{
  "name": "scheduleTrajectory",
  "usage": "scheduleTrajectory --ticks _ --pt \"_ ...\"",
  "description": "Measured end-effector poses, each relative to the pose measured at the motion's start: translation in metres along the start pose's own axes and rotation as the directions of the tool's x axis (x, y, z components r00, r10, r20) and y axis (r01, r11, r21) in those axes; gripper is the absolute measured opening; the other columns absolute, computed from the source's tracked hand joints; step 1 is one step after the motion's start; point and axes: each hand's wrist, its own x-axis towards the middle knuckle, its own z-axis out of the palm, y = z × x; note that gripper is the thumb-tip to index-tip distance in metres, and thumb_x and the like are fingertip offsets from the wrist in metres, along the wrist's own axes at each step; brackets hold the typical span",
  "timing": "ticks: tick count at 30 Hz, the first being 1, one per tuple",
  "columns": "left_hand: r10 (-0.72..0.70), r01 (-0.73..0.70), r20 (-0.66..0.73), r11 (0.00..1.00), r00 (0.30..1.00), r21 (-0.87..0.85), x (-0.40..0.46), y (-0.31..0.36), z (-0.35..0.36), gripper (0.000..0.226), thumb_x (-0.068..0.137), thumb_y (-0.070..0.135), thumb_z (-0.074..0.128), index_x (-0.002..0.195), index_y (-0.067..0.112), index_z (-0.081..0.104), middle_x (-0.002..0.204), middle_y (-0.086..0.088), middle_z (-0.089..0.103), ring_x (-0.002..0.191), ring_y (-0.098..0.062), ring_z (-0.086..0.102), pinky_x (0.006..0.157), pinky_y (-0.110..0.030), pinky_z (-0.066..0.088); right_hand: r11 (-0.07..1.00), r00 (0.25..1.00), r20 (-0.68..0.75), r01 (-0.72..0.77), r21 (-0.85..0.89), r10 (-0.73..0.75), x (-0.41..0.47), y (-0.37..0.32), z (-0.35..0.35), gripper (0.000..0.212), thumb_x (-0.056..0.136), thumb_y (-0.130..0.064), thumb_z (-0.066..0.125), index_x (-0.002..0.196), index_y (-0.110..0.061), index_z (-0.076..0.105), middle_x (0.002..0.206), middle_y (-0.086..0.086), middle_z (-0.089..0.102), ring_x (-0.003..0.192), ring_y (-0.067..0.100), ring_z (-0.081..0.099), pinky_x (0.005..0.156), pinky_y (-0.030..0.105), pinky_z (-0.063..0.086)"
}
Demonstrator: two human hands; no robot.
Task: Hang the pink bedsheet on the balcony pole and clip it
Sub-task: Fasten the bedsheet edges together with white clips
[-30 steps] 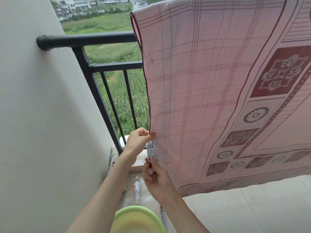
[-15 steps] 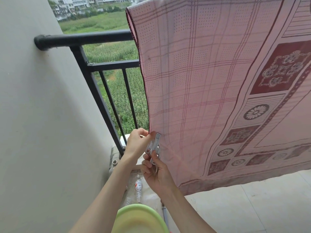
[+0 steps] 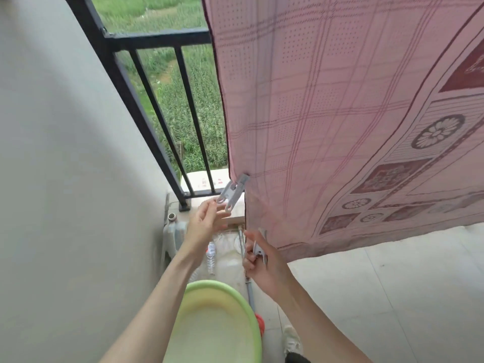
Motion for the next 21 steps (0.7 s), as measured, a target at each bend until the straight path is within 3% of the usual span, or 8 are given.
scheduleTrajectory --ticks 2,4,8,9,11,16,21 --pt "-0.046 0.045 0.001 0.995 0.999 0.094 0.008 -0.039 -0.006 0.025 0.099 0.020 0.036 0.107 0.025 0.059 0.110 -0.001 0.066 0.102 -0.020 0.063 0.081 -0.031 0.052 0.983 0.981 -0.184 0.026 -0.182 -0.060 0.007 0.002 -0.021 0.017 0.075 -0.020 0.069 0.080 -0.010 0.056 0.051 -0.002 0.046 0.045 0.008 0.033 0.042 0.018 0.026" --pt "-0.072 0.063 0.047 0.983 0.996 0.171 0.019 -0.069 -0.008 0.027 0.099 0.013 0.038 0.112 0.025 0.058 0.114 0.001 0.064 0.107 -0.019 0.059 0.084 -0.029 0.048 0.870 0.935 -0.286 0.046 -0.491 -0.211 0.015 0.001 -0.036 0.020 0.083 -0.012 0.064 0.067 -0.013 0.052 0.052 0.001 0.041 0.047 0.011 0.032 0.046 0.021 0.026" --pt "-0.079 0.038 0.137 0.959 0.987 0.282 0.041 -0.103 0.001 0.035 0.097 0.008 0.038 0.128 0.021 0.050 0.126 -0.002 0.057 0.117 -0.013 0.051 0.099 -0.032 0.041 0.395 0.864 -0.201 -0.003 -0.918 -0.461 0.030 -0.001 -0.045 0.016 0.083 -0.020 0.062 0.075 -0.013 0.049 0.059 -0.006 0.045 0.055 0.012 0.041 0.051 0.025 0.030" --pt "-0.075 0.032 0.151 0.963 0.986 0.267 0.043 -0.108 0.005 0.036 0.098 0.009 0.038 0.130 0.020 0.048 0.128 -0.002 0.056 0.119 -0.012 0.050 0.101 -0.031 0.039 0.276 0.858 -0.159 -0.021 -0.961 -0.489 0.034 -0.002 -0.044 0.016 0.083 -0.024 0.062 0.080 -0.015 0.049 0.062 -0.008 0.049 0.060 0.013 0.047 0.054 0.028 0.034" --pt "-0.061 0.024 0.172 0.977 0.983 0.210 0.047 -0.114 0.009 0.038 0.098 0.011 0.039 0.132 0.024 0.046 0.131 0.002 0.053 0.121 -0.008 0.048 0.103 -0.025 0.037 0.154 0.857 -0.086 -0.009 -0.988 -0.508 0.039 -0.002 -0.037 0.018 0.083 -0.031 0.062 0.088 -0.021 0.048 0.068 -0.010 0.053 0.073 0.019 0.055 0.062 0.031 0.039" --pt "0.024 -0.063 0.244 0.986 0.969 0.153 0.059 -0.116 0.012 0.034 0.093 0.003 0.049 0.120 0.022 0.055 0.114 0.001 0.062 0.104 -0.007 0.057 0.090 -0.012 0.044 0.048 0.820 -0.034 -0.008 -0.999 -0.571 0.064 0.000 -0.022 0.021 0.085 -0.033 0.060 0.097 -0.015 0.056 0.087 0.005 0.066 0.088 0.029 0.059 0.067 0.031 0.040" --pt "0.061 -0.093 0.173 0.979 0.983 0.181 0.072 -0.121 0.014 0.024 0.085 -0.002 0.057 0.099 0.014 0.068 0.093 0.000 0.068 0.075 0.006 0.060 0.078 -0.013 0.047 -0.004 0.766 -0.013 -0.020 -1.000 -0.643 0.077 0.007 -0.028 0.026 0.085 -0.037 0.060 0.096 -0.014 0.060 0.094 0.009 0.069 0.091 0.031 0.059 0.068 0.033 0.038"
